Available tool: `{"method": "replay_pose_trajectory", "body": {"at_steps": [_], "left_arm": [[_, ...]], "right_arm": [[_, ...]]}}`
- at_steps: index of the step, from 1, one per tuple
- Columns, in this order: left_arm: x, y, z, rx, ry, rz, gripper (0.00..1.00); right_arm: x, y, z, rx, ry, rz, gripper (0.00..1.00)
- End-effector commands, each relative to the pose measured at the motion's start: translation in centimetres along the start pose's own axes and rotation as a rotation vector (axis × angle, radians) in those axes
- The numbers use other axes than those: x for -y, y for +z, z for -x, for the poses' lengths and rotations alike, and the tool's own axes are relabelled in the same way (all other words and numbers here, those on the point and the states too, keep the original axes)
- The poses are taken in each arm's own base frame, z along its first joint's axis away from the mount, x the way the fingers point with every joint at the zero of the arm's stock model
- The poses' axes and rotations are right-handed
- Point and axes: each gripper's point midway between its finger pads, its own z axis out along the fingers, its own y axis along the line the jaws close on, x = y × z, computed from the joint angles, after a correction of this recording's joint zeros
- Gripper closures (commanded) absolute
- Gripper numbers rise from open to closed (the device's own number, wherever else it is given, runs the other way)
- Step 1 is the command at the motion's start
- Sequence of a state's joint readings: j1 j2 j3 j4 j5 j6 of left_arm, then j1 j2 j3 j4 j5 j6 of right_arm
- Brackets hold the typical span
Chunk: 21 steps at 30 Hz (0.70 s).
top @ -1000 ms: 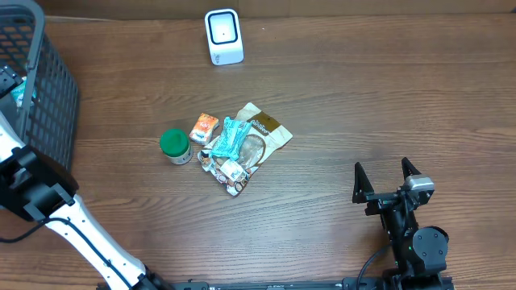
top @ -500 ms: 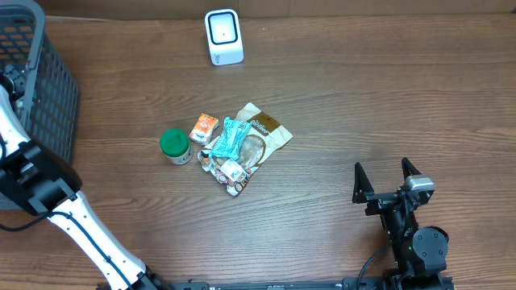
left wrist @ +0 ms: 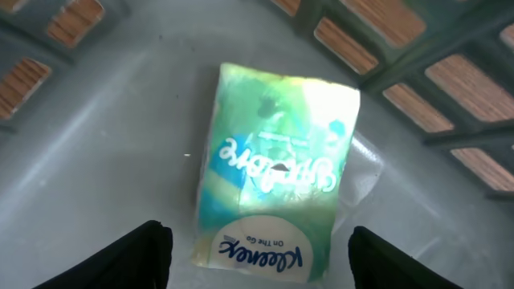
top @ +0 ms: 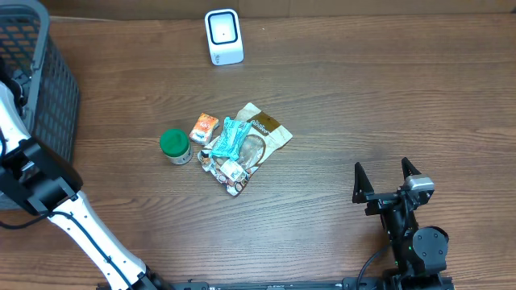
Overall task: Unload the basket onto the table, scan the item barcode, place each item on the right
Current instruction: 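Reach the left gripper into the basket and grasp the Kleenex tissue pack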
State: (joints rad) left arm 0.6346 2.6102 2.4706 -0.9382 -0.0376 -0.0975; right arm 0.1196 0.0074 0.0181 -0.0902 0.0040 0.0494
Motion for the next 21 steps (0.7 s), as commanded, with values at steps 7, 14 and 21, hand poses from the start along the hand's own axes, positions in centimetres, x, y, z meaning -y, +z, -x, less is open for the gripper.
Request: {"method": "replay_pose_trajectory", "body": {"at_steps": [7,14,21], "left_arm": [[0.61,3.73,-2.69,-0.061,0.003,-0.007,0.35],[0.61,3.79,-2.69,-0.06,0.003,-0.007,0.5],[0.44,4.54,-3.41,-0.079,0.003,-0.001,0.47]], "right_arm": [[-0.14,0.04,-0.25,0.0,0.003,0.008,0.0],[-0.14,0.04,-0.26,-0.001,0.003,0.008,0.0],[-0.14,0.04,-0.26,-0.001,0.003,0.008,0.0]]}}
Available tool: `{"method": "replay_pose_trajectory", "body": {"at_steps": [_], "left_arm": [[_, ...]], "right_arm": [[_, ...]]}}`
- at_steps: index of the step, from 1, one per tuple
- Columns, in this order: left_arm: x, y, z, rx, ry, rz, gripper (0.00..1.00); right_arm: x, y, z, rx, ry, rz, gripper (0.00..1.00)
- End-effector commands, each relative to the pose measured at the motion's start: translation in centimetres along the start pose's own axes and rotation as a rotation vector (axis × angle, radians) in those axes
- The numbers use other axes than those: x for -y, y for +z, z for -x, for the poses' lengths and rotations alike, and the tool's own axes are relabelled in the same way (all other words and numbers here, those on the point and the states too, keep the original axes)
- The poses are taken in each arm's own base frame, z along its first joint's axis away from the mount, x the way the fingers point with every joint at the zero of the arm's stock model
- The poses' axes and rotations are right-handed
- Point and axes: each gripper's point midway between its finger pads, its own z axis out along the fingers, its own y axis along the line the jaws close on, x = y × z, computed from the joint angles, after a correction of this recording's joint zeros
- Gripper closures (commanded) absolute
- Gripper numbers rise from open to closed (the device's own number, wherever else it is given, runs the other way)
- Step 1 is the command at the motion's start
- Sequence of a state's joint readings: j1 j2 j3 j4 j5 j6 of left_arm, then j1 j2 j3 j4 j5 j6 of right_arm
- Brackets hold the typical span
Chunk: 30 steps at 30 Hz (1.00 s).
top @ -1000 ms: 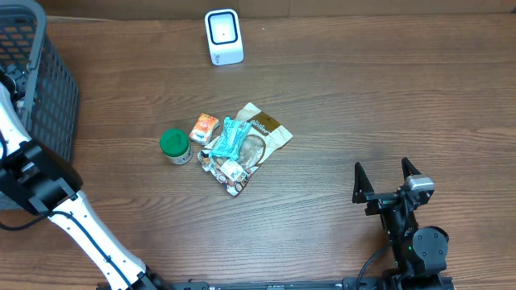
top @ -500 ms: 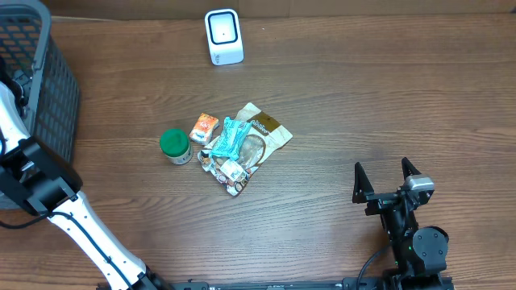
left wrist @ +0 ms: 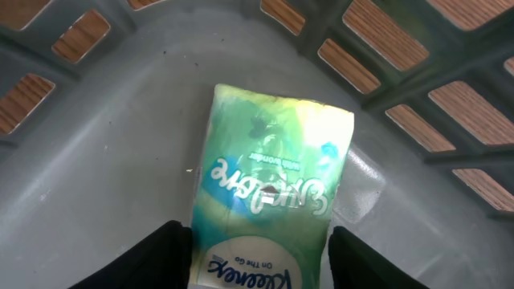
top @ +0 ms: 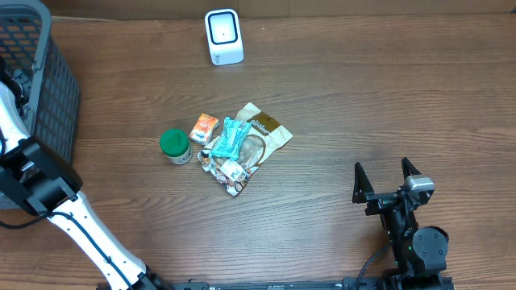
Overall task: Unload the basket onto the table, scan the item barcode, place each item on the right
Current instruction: 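Reach the left gripper into the basket and grasp the Kleenex tissue pack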
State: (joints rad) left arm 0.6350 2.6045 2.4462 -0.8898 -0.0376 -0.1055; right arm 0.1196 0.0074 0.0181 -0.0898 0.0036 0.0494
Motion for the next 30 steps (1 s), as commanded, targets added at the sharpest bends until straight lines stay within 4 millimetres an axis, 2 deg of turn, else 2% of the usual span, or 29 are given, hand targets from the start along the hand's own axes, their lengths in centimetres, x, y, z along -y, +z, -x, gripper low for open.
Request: {"method": "replay_pose_trajectory", "body": {"at_steps": [1,5,6,9,13,16,19,21,25,30], "left_arm": [[0.3,4.3,-4.3,-0.117,0.013,0.004,0.51],[0.1,4.3,-5.6,-0.166,0.013,0.009,0.76],[0.1,4.3,-5.7,-0.169,0.013,0.01,0.79],[0.0,3.8,-5.7,-0.181,0.013,0.012,0.8],[-0.1,2.1,-5.3,-0.19,0.012,0.013,0.82],[-0.1,-0.3,-4.9,-0.206,-0.008,0.016,0.81],[-0.3,-2.2,-5.3,-0.249,-0.009,0.022,0.83],[-0.3,-3.0,-5.6,-0.272,-0.007,0.025,0.96],[-0.4,-4.5,-5.5,-0.284,-0.007,0.026,0.96],[-0.2,-7.3,-4.0,-0.242,-0.017,0.015,0.96]], "right_arm": [[-0.1,0.0,-0.3,-0.001,0.003,0.008,0.0],[-0.1,0.0,-0.3,-0.001,0.003,0.008,0.0],[-0.1,0.0,-0.3,-0.001,0.003,0.008,0.0],[-0.1,0.0,-0.3,-0.001,0.003,0.008,0.0],[-0.1,0.0,-0.3,-0.001,0.003,0.008,0.0],[-0.1,0.0,-0.3,-0.001,0.003,0.008,0.0],[-0.1,0.0,-0.3,-0.001,0.003,0.008,0.0],[-0.1,0.0,-0.3,-0.001,0.003,0.008,0.0],[-0.1,0.0,-0.3,-0.001,0.003,0.008,0.0],[-0.1,0.0,-0.3,-0.001,0.003,0.008,0.0]]}}
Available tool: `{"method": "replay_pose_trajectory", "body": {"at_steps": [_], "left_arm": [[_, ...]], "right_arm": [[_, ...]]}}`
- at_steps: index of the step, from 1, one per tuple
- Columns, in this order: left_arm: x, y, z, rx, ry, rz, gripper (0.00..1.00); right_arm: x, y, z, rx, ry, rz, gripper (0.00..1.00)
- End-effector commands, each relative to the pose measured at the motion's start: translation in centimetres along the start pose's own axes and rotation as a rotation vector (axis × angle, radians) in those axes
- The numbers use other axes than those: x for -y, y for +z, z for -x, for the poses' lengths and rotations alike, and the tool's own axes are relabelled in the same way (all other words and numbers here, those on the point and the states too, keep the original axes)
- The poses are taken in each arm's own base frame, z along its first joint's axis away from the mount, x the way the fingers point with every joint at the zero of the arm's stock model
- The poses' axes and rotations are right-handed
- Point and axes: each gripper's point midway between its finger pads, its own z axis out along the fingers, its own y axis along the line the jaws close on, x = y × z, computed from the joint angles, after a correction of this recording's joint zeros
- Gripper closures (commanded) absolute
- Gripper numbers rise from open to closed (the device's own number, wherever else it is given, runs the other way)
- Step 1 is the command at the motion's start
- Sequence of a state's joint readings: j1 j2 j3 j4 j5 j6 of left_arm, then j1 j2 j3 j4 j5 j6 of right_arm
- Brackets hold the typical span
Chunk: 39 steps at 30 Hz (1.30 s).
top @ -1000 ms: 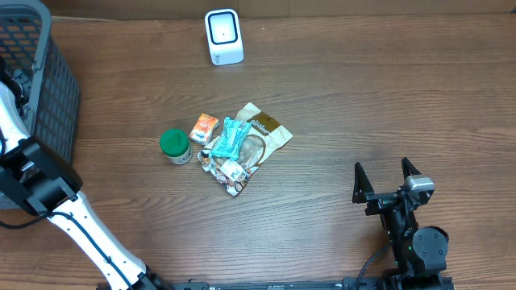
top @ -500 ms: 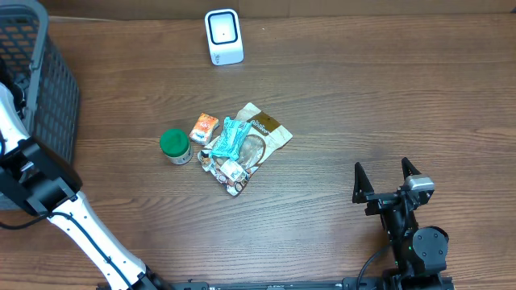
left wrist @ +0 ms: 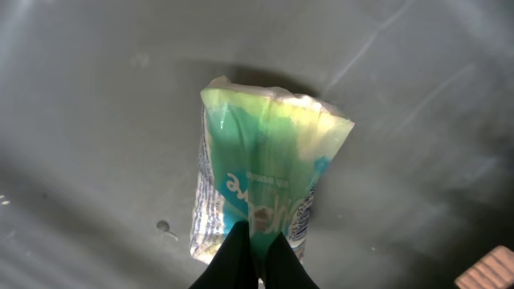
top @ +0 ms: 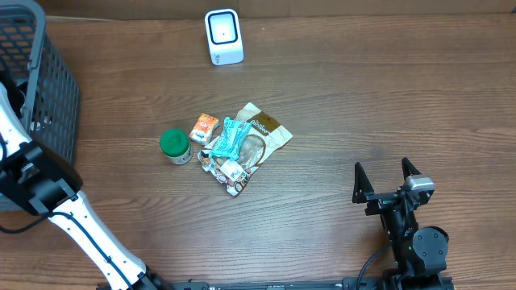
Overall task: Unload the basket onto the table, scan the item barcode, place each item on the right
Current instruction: 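Reach the left gripper into the basket and grasp the Kleenex tissue pack, then carry the tissue pack out and drop it right of the pile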
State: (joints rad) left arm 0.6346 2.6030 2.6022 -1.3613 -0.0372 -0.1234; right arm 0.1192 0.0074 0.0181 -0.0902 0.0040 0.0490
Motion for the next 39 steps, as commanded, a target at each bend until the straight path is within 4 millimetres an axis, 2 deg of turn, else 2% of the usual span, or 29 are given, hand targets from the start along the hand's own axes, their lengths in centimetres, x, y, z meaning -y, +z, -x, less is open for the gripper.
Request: {"method": "replay_pose_trajectory", "body": {"at_steps": [1,6,9,12,13,14,16,19,23,26,29,35,39], "left_arm": [[0.5,-3.6,1.4,0.08,-0.01,-0.025,0.96],[0.4,-8.6,1.9,0.158,-0.015,-0.037,0.96],[0.8,-12.9,2.1,0.234,-0.014,-0.074,0.96],[1.4,-18.7,2.0,0.337,-0.007,-0.136,0.96],[1.8,-21.6,1.7,0.386,0.001,-0.174,0.96],[2.1,-23.4,1.3,0.416,0.007,-0.201,0.96],[3.1,-27.8,0.1,0.484,0.03,-0.268,0.96],[4.5,-33.6,-2.9,0.557,0.073,-0.346,0.96],[6.5,-37.7,-7.4,0.574,0.142,-0.388,0.96],[9.2,-38.7,-11.1,0.526,0.229,-0.424,0.96],[12.1,-38.1,-14.1,0.439,0.317,-0.453,0.96],[20.4,-35.3,-21.1,0.241,0.586,-0.517,0.96],[24.8,-31.7,-27.0,0.061,0.745,-0.5,0.96]], "right_arm": [[-0.1,0.0,-0.3,-0.001,0.003,0.009,0.0],[-0.1,0.0,-0.3,-0.001,0.003,0.009,0.0],[-0.1,0.0,-0.3,-0.001,0.003,0.009,0.0],[-0.1,0.0,-0.3,-0.001,0.003,0.009,0.0],[-0.1,0.0,-0.3,0.0,0.003,0.009,0.0],[-0.1,0.0,-0.3,-0.001,0.003,0.009,0.0],[-0.1,0.0,-0.3,-0.001,0.003,0.009,0.0],[-0.1,0.0,-0.3,-0.001,0.003,0.009,0.0],[-0.1,0.0,-0.3,-0.001,0.003,0.009,0.0],[-0.1,0.0,-0.3,-0.001,0.003,0.009,0.0],[-0.1,0.0,-0.3,-0.001,0.003,0.009,0.0],[-0.1,0.0,-0.3,-0.001,0.003,0.009,0.0],[-0.1,0.0,-0.3,-0.001,0.003,0.009,0.0]]}}
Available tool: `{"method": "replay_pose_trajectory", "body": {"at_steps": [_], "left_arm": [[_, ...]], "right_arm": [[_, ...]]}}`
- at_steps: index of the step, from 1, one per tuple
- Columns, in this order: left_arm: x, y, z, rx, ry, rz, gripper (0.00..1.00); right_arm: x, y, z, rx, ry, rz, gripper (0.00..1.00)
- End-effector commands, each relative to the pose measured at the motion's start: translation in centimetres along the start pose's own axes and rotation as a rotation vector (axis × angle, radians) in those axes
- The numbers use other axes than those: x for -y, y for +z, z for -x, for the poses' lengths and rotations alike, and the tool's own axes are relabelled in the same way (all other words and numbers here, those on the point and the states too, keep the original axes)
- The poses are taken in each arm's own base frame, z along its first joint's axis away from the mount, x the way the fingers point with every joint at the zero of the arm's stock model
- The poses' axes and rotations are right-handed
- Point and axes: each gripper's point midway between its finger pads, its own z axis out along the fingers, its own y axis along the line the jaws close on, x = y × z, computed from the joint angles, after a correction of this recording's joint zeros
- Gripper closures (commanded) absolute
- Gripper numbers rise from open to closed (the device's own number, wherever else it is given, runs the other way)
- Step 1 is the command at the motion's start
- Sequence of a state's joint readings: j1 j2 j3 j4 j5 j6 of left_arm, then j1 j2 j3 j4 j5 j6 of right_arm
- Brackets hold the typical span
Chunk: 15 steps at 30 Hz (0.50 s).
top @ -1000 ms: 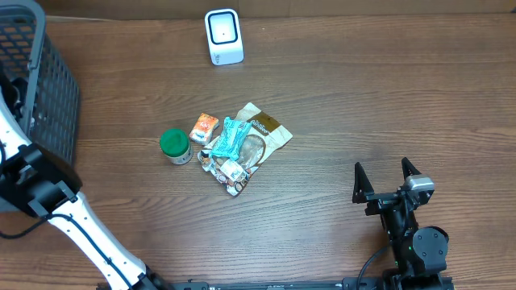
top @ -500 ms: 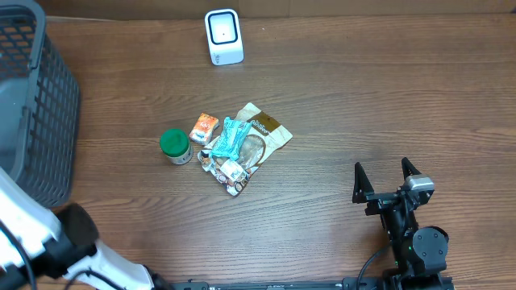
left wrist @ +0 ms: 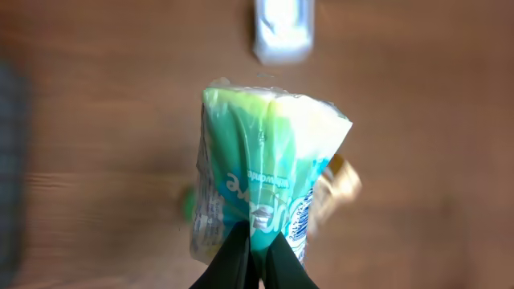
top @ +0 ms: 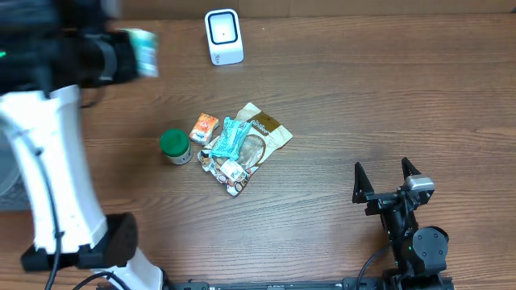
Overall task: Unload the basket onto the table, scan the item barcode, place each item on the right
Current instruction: 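Carry the tissue pack out and drop it right of the pile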
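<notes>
A green and white Kleenex tissue pack [left wrist: 265, 168] hangs above the wooden table, pinched at its lower edge by my left gripper [left wrist: 257, 245], which is shut on it. In the overhead view the pack [top: 145, 50] is a blur at the end of the raised left arm, left of the white scanner [top: 223, 36]. The scanner [left wrist: 281, 28] also shows blurred beyond the pack in the left wrist view. My right gripper [top: 384, 179] rests open at the front right with nothing between its fingers.
In the middle of the table lie a green-lidded jar [top: 174, 145], an orange packet [top: 204, 127], a teal packet [top: 227, 138] and a brown snack bag [top: 262, 133]. The white left arm [top: 56, 161] covers the far left, where a dark basket edge [left wrist: 8, 160] shows.
My left gripper, still shut on the tissue pack, was inside the grey basket; it is now high over the table to the left of the scanner. The right arm has not moved.
My left gripper stood open over the tissue pack lying in the basket. Then its fingers were closer around the pack. Then it was shut on the pack's edge inside the basket. Now it holds the pack over the table near the scanner.
</notes>
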State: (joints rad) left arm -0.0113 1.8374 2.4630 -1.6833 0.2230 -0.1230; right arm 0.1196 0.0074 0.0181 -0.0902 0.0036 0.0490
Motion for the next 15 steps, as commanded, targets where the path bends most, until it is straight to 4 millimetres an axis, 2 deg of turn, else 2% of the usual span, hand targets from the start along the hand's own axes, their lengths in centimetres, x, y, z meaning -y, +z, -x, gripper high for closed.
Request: {"method": "replay_pose_trajectory", "body": {"at_steps": [1,8,15], "left_arm": [[4.3,4.7,-3.2,-0.173,0.096,-0.055,0.96],[12.2,14.6,-10.4,-0.376,0.196,-0.105,0.96],[17.8,20.6,-16.7,-0.425,0.187,-0.142,0.96]], "right_arm": [[-0.1,0.0,-0.3,-0.001,0.003,0.008,0.0],[-0.1,0.0,-0.3,-0.001,0.003,0.008,0.0],[-0.1,0.0,-0.3,-0.001,0.003,0.008,0.0]]}}
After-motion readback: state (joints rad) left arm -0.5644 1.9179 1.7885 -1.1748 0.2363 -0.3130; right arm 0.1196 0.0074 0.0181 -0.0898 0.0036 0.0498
